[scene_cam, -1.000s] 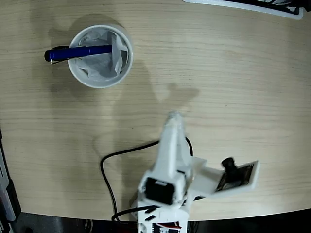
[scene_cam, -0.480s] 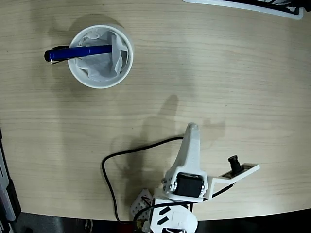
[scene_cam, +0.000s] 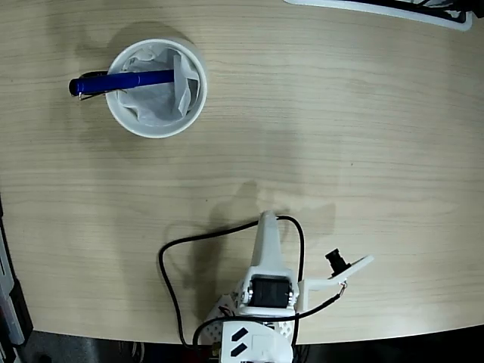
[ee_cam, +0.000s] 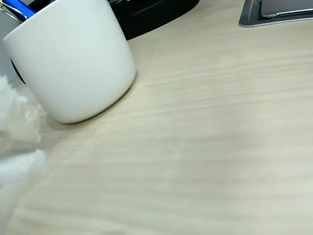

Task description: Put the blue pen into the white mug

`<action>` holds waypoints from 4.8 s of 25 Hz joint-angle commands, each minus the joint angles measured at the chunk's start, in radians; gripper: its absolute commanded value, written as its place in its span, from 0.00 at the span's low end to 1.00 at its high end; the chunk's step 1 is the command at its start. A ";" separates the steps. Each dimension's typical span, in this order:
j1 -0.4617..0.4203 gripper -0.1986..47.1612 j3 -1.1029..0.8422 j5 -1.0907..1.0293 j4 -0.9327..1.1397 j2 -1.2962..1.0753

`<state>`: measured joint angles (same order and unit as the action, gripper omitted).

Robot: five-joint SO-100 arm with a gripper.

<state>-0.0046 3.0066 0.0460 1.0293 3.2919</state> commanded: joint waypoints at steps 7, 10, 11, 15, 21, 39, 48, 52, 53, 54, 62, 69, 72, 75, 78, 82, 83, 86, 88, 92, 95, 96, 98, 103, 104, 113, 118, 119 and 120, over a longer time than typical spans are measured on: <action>-0.035 0.00 -0.008 0.021 0.143 0.080; -0.048 0.00 -0.011 0.017 0.156 0.080; -0.049 0.00 -0.011 0.017 0.156 0.080; -0.049 0.00 -0.011 0.017 0.156 0.080; -0.043 0.00 -0.011 0.020 0.158 0.080; -0.043 0.00 -0.011 0.020 0.158 0.080; -0.043 0.00 -0.011 0.020 0.158 0.080; -0.043 0.00 -0.011 0.020 0.158 0.080; -0.043 0.00 -0.011 0.020 0.158 0.080; -0.043 0.00 -0.011 0.020 0.158 0.080; -0.043 0.00 -0.011 0.020 0.158 0.080; -0.043 0.00 -0.011 0.020 0.158 0.080; -0.043 0.00 -0.011 0.020 0.158 0.080; -0.043 0.00 -0.011 0.020 0.158 0.080; -0.043 0.00 -0.011 0.020 0.158 0.080; -0.043 0.00 -0.011 0.020 0.158 0.080; -0.043 0.00 -0.011 0.020 0.158 0.080; -0.043 0.00 -0.011 0.020 0.158 0.080; -0.043 0.00 -0.011 0.020 0.158 0.080; -0.043 0.00 -0.011 0.020 0.158 0.080; -0.043 0.00 -0.011 0.020 0.158 0.080; -0.043 0.00 -0.011 0.020 0.158 0.080; -0.043 0.00 -0.011 0.020 0.158 0.080; -0.043 0.00 -0.011 0.020 0.158 0.080; -0.043 0.00 -0.011 0.020 0.158 0.080; -0.043 0.00 -0.011 0.020 0.158 0.080; -0.043 0.00 -0.011 0.020 0.158 0.080; -0.043 0.00 -0.011 0.020 0.158 0.080; -0.043 0.00 -0.011 0.020 0.158 0.080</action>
<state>-0.0399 3.0066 0.0476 1.1827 3.3027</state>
